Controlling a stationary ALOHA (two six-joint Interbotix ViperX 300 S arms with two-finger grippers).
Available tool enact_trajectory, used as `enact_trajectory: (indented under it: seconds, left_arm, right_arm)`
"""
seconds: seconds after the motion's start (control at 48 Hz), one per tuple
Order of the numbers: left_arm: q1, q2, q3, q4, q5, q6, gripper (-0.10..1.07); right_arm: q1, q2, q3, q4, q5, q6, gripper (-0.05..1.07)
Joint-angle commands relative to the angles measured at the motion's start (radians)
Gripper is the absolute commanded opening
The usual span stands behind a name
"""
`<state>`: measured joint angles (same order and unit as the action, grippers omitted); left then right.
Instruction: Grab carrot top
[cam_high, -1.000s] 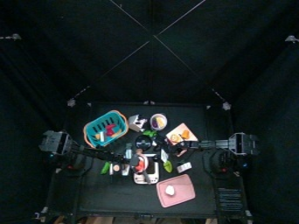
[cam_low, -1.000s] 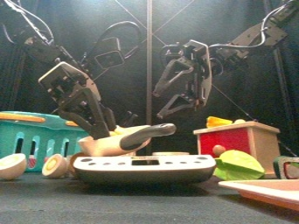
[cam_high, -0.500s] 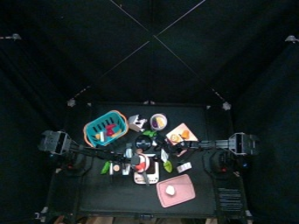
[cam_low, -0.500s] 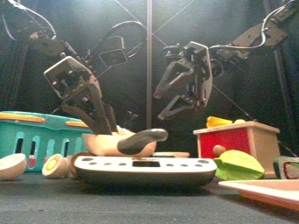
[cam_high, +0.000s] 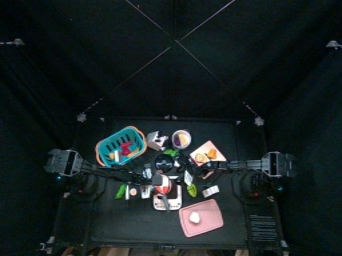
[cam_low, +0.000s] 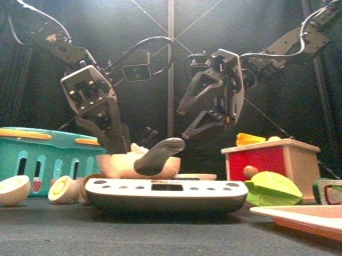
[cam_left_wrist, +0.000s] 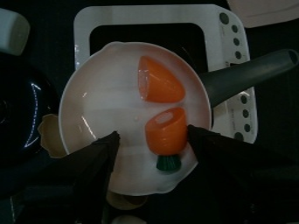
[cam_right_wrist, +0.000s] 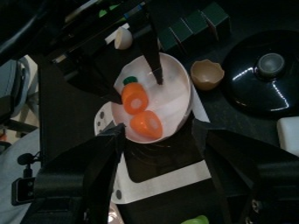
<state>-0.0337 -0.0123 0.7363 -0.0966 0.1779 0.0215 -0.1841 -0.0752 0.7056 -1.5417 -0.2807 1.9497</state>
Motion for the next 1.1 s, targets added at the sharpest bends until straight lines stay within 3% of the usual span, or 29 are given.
enact_trajectory:
  seconds: [0.0, 0.208, 0.521, 1.083]
  left_arm:
    - [0.008, -0.006, -0.021, -0.009, -0.003, 0.003, 0.96]
    - [0.006, -0.005, -0.02, -0.003, -0.002, 0.005, 0.93]
    - [0.009, 0.017, -0.021, 0.023, -0.003, 0.005, 0.76]
    - [-0.008, -0.054, -0.029, 0.055, -0.003, 0.005, 0.76]
  right_arm:
    - [-0.002, -0.018, -0.006, 0.002, -0.002, -0.002, 0.94]
    - [-0.003, -0.017, -0.006, 0.003, -0.002, -0.002, 0.94]
    - [-0.003, -0.014, -0.003, 0.003, -0.002, -0.002, 0.94]
    - [-0.003, -0.012, 0.0, 0.003, -0.002, 0.0, 0.94]
